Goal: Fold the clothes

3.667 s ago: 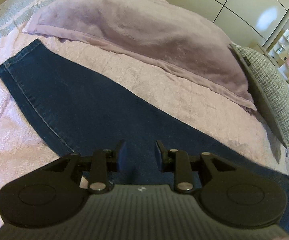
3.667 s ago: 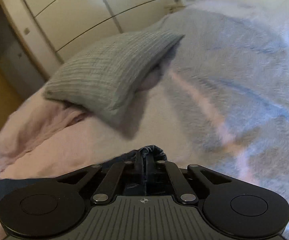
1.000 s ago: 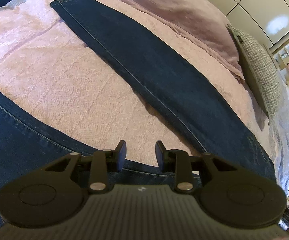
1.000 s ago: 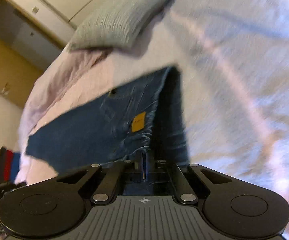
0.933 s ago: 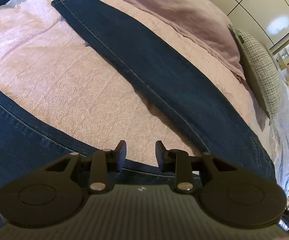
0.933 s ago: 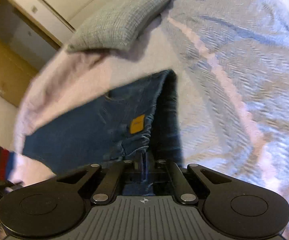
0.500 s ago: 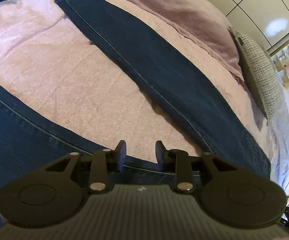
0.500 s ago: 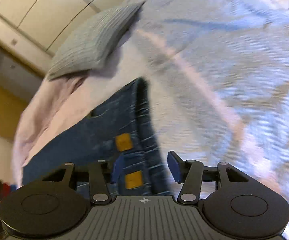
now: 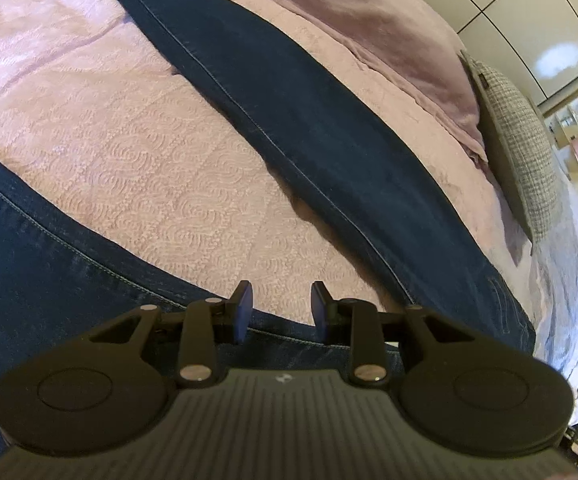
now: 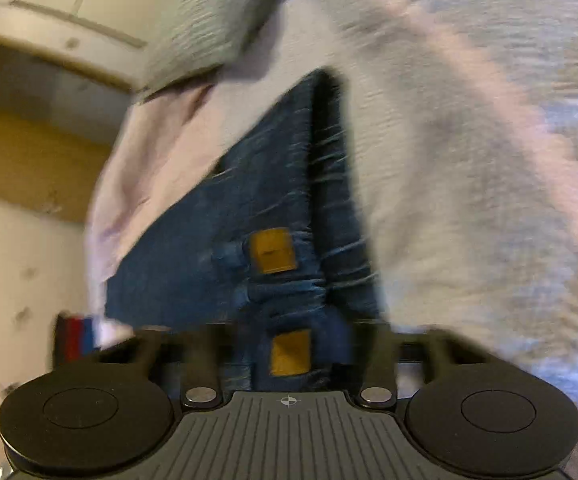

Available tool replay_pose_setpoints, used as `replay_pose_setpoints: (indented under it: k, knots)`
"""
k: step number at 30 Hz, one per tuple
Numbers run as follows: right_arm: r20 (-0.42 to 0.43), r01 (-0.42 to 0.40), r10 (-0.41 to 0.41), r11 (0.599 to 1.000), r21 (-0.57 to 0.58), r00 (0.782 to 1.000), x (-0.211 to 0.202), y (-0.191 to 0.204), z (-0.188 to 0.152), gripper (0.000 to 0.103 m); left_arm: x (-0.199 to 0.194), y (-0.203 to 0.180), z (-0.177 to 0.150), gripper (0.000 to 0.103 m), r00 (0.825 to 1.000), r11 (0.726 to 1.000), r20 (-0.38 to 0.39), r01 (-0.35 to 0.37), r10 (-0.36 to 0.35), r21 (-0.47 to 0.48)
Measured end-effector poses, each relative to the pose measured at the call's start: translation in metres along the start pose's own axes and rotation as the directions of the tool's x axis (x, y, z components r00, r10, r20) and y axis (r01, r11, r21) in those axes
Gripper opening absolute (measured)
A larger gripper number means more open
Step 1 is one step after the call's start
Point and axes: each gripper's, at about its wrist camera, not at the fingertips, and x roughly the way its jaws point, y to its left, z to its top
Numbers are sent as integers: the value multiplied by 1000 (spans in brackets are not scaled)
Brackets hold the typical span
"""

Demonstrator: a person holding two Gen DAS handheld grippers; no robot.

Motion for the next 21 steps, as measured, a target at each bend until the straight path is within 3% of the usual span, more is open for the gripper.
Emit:
replay_pose_setpoints:
  k: [3, 7, 12, 15, 16, 18, 19, 20, 21]
  knots:
    - [-19, -70, 70, 998, 5, 997, -7, -3, 0, 15, 1, -6, 0, 26, 1000, 1000, 2, 5, -5, 8]
    - [-53, -73, 80, 989, 125, 995, 1, -28, 0, 18, 6, -10, -1, 26, 1000, 1000, -7, 2, -2, 8]
    - [-17, -157, 166, 957, 243, 986, 0, -47, -9, 22, 7, -13, -1, 26, 1000, 1000, -4, -3, 3, 9]
    - [-2, -198, 206, 947, 254, 979, 1, -47, -8, 38, 10, -13, -1, 26, 1000, 1000, -7, -12, 12, 8]
    - [2, -213, 220, 945, 248, 976, 4, -45, -6, 50, 11, -13, -1, 26, 1000, 1000, -8, -14, 14, 7]
    - [-9, -204, 209, 961, 187, 978, 13, -33, 1, 50, 14, -15, -1, 26, 1000, 1000, -10, -16, 16, 7]
    - [-26, -184, 189, 973, 142, 982, 18, -26, 3, 49, 14, -16, -1, 26, 1000, 1000, -12, -16, 16, 10]
    - [-45, -151, 156, 983, 104, 987, 21, -19, 4, 19, 15, -18, -1, 26, 1000, 1000, -14, -14, 14, 13]
    - [-59, -111, 115, 992, 66, 992, 21, -12, 4, 5, 15, -20, -1, 26, 1000, 1000, -16, -11, 11, 17]
